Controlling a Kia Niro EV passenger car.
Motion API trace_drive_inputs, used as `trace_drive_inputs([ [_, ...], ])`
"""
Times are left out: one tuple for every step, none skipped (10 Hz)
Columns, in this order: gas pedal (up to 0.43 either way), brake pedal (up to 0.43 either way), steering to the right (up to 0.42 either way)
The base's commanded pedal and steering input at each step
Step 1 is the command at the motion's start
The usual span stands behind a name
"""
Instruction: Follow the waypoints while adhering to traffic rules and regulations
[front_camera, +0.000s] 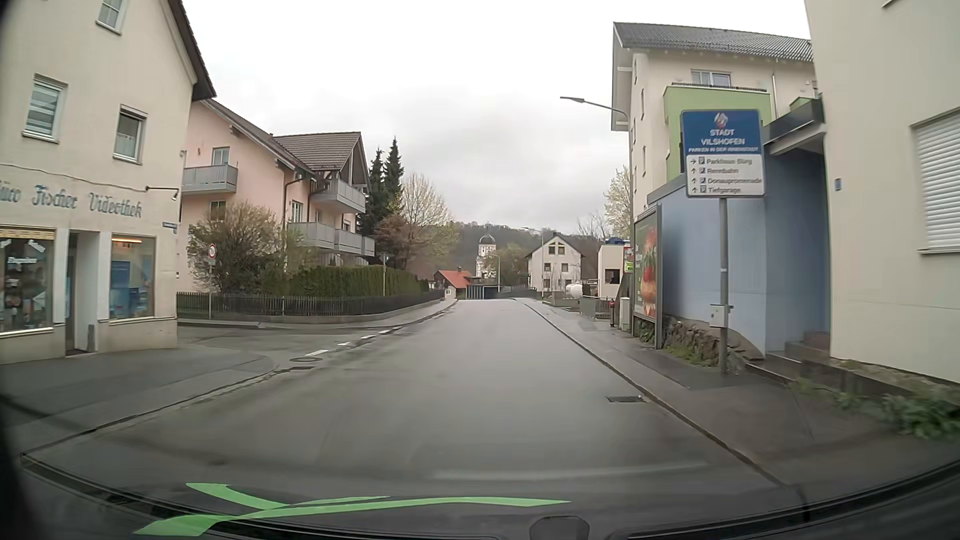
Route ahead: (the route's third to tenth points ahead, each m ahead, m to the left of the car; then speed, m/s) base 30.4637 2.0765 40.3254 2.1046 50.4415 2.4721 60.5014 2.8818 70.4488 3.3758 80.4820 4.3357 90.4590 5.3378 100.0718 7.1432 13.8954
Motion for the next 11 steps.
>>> trace_drive_inputs([
  [0.059, 0.000, 0.003],
  [0.047, 0.000, 0.008],
  [0.047, 0.000, 0.008],
  [0.047, 0.000, 0.004],
  [0.047, 0.000, 0.001],
  [0.047, 0.000, 0.001],
  [0.039, 0.000, 0.001],
  [0.028, 0.000, 0.001],
  [0.000, 0.000, 0.001],
  [0.000, 0.000, 0.001],
  [0.000, 0.000, 0.001],
])
